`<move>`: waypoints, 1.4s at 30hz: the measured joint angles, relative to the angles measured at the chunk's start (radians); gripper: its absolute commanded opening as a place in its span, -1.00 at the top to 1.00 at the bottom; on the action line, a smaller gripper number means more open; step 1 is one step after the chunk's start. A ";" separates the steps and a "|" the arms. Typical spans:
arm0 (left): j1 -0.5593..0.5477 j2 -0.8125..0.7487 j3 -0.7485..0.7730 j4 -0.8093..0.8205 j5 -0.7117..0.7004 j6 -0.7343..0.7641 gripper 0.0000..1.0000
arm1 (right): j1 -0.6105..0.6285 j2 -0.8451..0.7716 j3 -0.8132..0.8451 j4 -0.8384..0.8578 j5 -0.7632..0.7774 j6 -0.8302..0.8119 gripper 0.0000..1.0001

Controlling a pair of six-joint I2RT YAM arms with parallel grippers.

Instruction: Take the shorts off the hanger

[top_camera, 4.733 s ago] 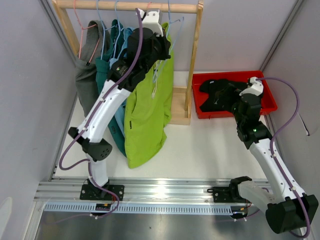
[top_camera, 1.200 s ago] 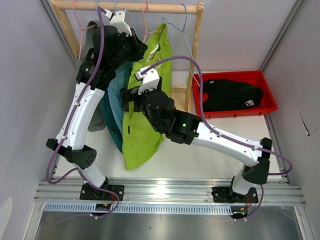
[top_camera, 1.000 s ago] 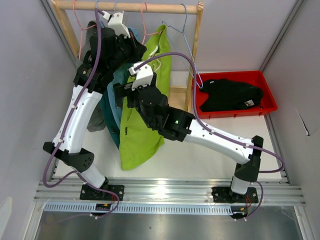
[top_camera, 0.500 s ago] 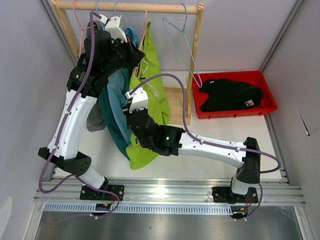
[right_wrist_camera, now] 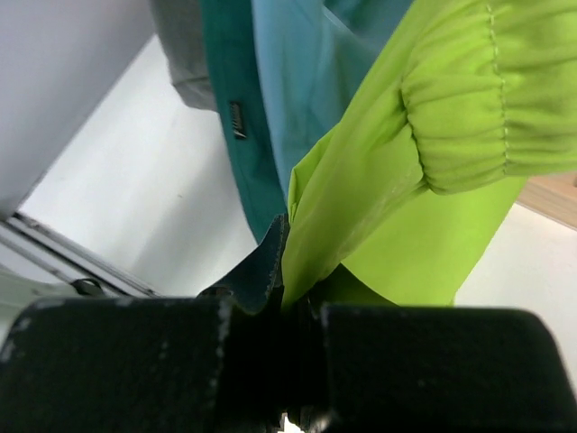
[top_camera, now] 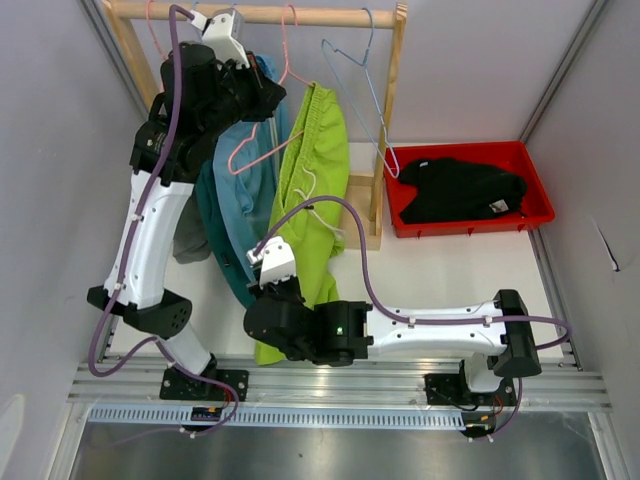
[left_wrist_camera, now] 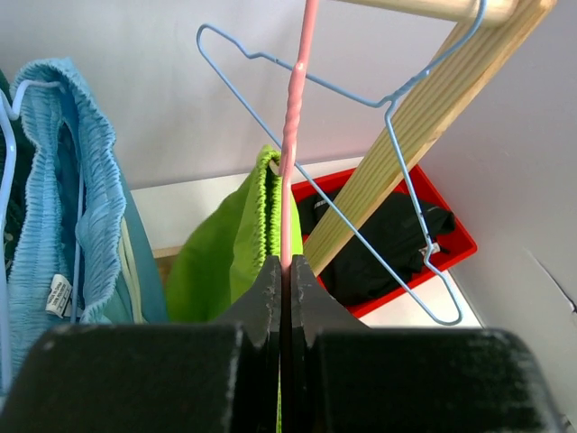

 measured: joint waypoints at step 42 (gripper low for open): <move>-0.012 -0.692 -0.724 -0.082 0.032 -0.032 1.00 | -0.566 -0.572 0.102 0.238 0.133 -0.701 1.00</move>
